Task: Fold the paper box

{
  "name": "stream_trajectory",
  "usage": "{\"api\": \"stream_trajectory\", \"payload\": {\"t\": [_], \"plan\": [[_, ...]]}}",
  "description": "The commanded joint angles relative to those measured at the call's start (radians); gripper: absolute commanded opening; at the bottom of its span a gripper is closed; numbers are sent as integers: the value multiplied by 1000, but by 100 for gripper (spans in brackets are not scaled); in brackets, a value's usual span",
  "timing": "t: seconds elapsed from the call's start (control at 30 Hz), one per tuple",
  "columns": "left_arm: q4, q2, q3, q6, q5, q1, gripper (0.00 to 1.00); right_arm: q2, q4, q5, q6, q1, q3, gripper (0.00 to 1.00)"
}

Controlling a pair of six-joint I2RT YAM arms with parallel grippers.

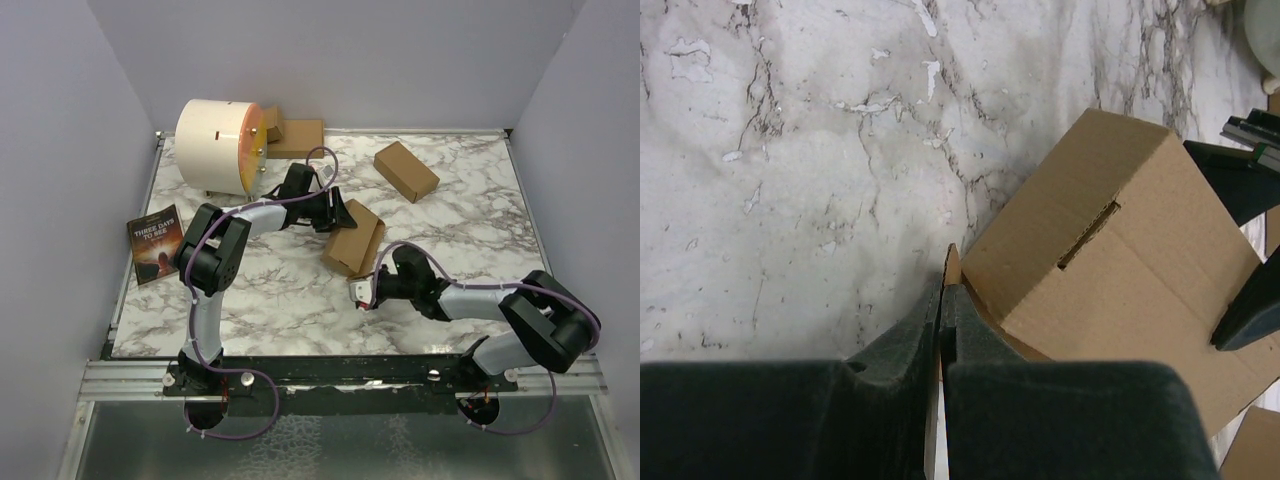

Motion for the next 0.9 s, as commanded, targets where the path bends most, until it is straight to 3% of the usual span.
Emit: {"api": "stream_trajectory", "payload": {"t": [0.0,0.87], "plan": [[-132,29,-47,60,-71,8,18,-37,-93,-51,14,-32,20,1],[-111,34,-49,46,-51,18,18,3,-312,-87,85,-69,127,1]]}}
